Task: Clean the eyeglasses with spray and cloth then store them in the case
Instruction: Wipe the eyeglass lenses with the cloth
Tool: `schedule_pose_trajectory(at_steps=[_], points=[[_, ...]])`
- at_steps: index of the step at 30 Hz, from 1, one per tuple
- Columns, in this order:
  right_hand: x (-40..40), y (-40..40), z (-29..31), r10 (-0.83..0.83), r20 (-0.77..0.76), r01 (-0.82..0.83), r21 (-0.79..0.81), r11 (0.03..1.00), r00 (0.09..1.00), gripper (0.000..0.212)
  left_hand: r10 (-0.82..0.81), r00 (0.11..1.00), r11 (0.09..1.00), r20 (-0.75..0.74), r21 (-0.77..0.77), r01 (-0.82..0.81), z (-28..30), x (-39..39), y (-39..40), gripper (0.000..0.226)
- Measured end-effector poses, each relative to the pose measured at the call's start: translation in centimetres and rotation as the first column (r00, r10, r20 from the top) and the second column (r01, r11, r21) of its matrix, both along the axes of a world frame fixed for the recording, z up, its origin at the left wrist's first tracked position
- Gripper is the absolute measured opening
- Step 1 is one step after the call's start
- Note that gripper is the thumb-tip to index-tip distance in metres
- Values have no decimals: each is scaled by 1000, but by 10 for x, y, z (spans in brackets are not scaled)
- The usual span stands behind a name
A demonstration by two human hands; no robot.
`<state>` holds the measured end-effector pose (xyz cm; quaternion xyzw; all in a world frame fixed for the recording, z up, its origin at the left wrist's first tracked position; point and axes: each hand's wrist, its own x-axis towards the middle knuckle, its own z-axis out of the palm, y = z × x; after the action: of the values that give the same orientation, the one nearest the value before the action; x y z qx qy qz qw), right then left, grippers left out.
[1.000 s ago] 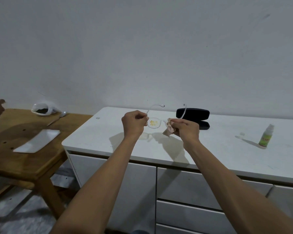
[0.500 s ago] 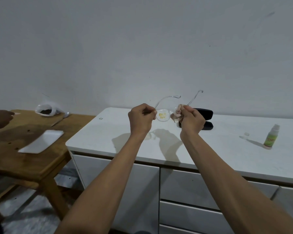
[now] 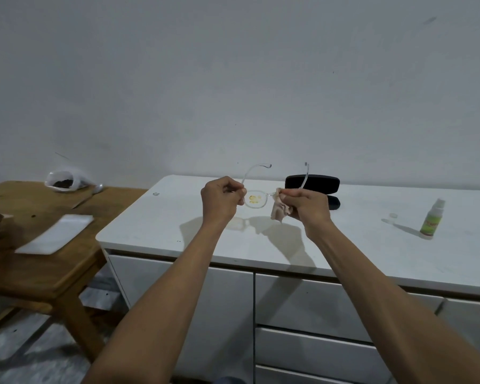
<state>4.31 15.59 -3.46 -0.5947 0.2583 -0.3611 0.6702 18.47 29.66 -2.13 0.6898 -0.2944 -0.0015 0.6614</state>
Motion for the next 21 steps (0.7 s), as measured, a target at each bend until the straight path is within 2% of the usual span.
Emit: schedule_pose_trajectory(at_steps=[5,7,11,14,18,21], points=[[-16,-7,-5,142,-121,-147,-31,989,982,19,-36,999,998,13,44,35,-6,3,9,6],[-21,-9,-5,138,-128,-144,-38,989,982,17,-52,998,998,24,45,51,-6,3,12,6],[-14,-1,-4,-108,-8,108,-7,994,994,12,-52,995,998,81,23,51,0,-4,11,5],[3,7,2,-304,94,296,92,951,948,12,-38,993,999,114,-14,40,4,-11,3,7],[26,8,13,-445,186,395,255,883,876,15,-17,989,998,148,-63,27,10,-17,-6,8],[35,9,19,-434,215,363,301,882,875,18,-2,985,997,174,-71,15,16,-18,-13,8]])
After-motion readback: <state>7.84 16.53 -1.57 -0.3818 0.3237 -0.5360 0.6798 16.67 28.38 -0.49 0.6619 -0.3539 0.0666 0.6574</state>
